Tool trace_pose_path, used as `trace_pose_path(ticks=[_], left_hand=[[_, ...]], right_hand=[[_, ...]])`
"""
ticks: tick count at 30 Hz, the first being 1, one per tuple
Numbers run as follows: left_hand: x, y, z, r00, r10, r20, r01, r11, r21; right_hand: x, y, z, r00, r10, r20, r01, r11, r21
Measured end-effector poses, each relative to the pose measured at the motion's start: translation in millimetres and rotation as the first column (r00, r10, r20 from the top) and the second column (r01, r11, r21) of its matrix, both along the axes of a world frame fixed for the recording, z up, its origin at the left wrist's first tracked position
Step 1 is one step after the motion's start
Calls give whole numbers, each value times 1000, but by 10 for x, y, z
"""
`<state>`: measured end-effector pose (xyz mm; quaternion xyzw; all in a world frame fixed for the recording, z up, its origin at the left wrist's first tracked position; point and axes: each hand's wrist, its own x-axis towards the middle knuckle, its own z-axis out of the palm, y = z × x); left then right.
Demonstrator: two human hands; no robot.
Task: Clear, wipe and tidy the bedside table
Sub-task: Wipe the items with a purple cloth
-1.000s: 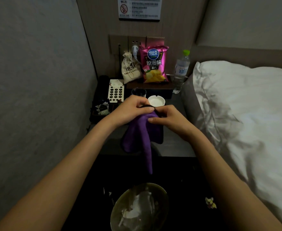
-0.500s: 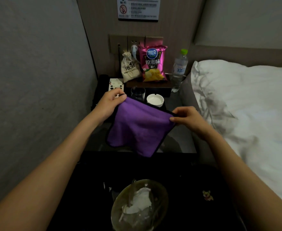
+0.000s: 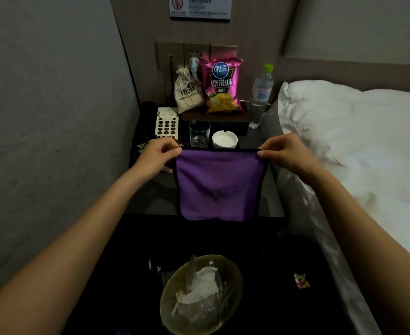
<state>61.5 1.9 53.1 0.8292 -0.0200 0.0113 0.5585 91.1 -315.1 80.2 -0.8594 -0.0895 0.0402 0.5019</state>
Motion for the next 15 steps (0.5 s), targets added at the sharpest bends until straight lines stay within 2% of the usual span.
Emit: trace_pose_path(ticks=[3, 7, 10, 15], left_hand=[[56, 15, -172, 994, 43, 101, -62, 979, 194], [40, -18, -396, 997, 54, 57, -62, 987, 149], [-35, -22, -558, 997, 18, 74, -34, 977, 210], [-246, 32, -783, 995, -74, 70, 53, 964, 260]], right_hand=[[96, 23, -167, 999, -38, -12, 37, 996, -75], [206, 21, -388, 998, -61, -21, 60, 996, -69], [182, -5, -530, 998, -57, 27, 61, 986, -154], [-62, -32, -766, 998, -33, 49, 40, 986, -159]])
